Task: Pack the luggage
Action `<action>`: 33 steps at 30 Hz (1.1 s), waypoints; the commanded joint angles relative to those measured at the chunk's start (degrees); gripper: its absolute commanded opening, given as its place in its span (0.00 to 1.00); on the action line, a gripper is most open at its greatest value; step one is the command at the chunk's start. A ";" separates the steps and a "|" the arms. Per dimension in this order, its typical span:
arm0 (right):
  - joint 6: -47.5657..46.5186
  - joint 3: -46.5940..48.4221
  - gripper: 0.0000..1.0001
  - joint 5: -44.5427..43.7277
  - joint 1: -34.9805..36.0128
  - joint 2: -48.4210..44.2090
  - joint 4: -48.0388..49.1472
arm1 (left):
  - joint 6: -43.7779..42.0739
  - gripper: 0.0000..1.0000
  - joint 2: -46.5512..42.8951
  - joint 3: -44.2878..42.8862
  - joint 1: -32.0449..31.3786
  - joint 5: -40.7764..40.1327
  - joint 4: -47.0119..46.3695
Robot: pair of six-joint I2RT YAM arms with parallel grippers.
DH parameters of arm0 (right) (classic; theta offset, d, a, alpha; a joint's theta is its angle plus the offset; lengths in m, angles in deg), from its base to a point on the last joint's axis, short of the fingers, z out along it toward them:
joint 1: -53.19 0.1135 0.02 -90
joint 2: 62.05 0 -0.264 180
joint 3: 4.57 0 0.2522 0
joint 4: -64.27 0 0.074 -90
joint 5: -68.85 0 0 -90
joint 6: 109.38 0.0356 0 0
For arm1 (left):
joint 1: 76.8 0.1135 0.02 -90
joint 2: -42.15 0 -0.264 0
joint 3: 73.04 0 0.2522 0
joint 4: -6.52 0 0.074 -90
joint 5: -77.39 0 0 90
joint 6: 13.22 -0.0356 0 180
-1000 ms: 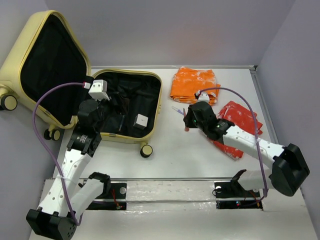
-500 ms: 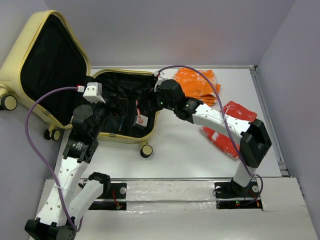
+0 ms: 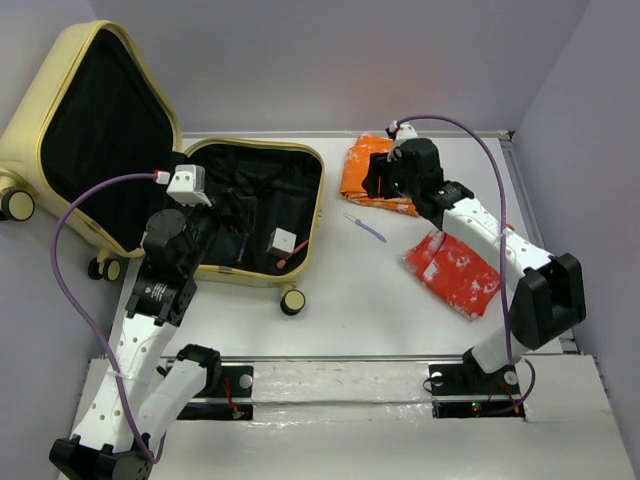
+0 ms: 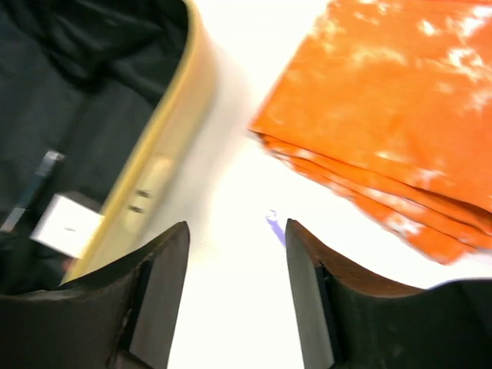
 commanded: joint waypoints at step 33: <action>-13.12 3.42 0.34 -3.84 1.50 27.90 -5.58 | 0.24 0.99 -0.14 0.00 -0.05 4.78 -3.06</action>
